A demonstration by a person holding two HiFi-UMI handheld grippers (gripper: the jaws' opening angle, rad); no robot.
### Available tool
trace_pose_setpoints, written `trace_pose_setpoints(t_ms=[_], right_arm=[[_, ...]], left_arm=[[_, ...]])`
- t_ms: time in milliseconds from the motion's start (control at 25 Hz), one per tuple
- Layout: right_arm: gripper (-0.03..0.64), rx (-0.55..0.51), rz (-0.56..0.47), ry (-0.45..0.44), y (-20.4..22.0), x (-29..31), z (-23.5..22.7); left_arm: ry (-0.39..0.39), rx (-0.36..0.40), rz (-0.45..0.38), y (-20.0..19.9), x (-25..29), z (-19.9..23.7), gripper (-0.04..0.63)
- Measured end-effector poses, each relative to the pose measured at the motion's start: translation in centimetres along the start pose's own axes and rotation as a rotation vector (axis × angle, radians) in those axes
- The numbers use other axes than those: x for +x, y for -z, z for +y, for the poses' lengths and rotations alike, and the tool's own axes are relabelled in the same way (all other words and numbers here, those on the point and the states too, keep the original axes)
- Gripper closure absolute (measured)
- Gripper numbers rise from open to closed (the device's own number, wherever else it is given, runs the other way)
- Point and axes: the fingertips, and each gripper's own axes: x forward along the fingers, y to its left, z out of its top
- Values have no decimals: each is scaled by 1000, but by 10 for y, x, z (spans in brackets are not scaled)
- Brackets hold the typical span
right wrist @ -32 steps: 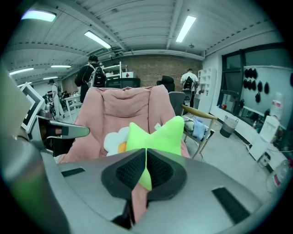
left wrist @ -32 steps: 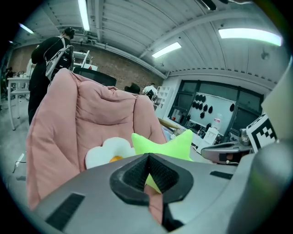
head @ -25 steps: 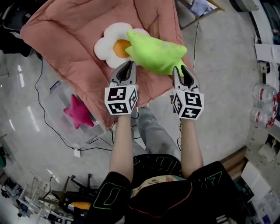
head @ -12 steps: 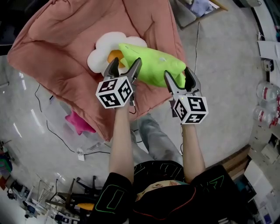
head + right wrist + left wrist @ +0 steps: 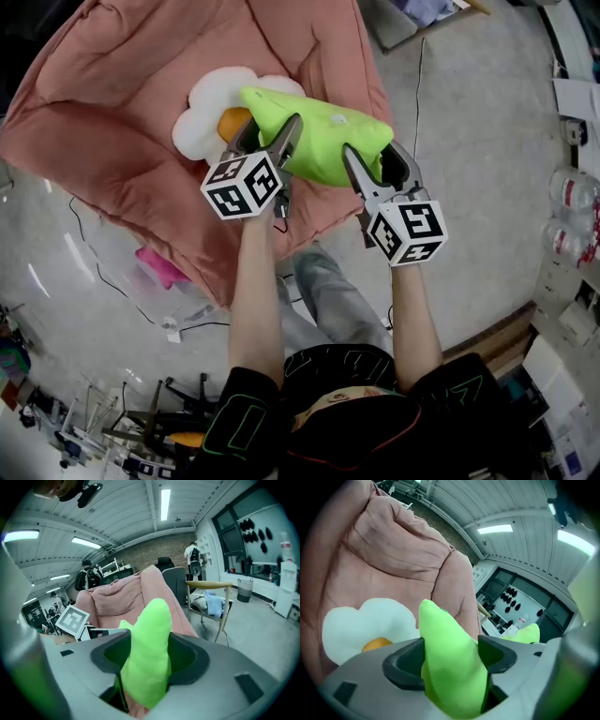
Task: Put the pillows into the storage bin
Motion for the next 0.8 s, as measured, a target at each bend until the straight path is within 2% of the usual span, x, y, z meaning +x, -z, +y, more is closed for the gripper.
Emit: trace_pose_setpoints(t_ms=[120,280,560,800], right_arm=[[402,-5,16,-20,3,-10,8],[417,-30,2,-36,-3,-29,27],[420,-60,-63,-96,-29,-62,87],[422,-92,-131,-201,-55,-85,162]], left_arm=[[1,8,5,3,-14,-4,265],[-1,11,-29,-2,-45,-12,281],[-42,68,-146,-41,-131,-20,296],[-119,115,-274,-79,-228,-14,307]])
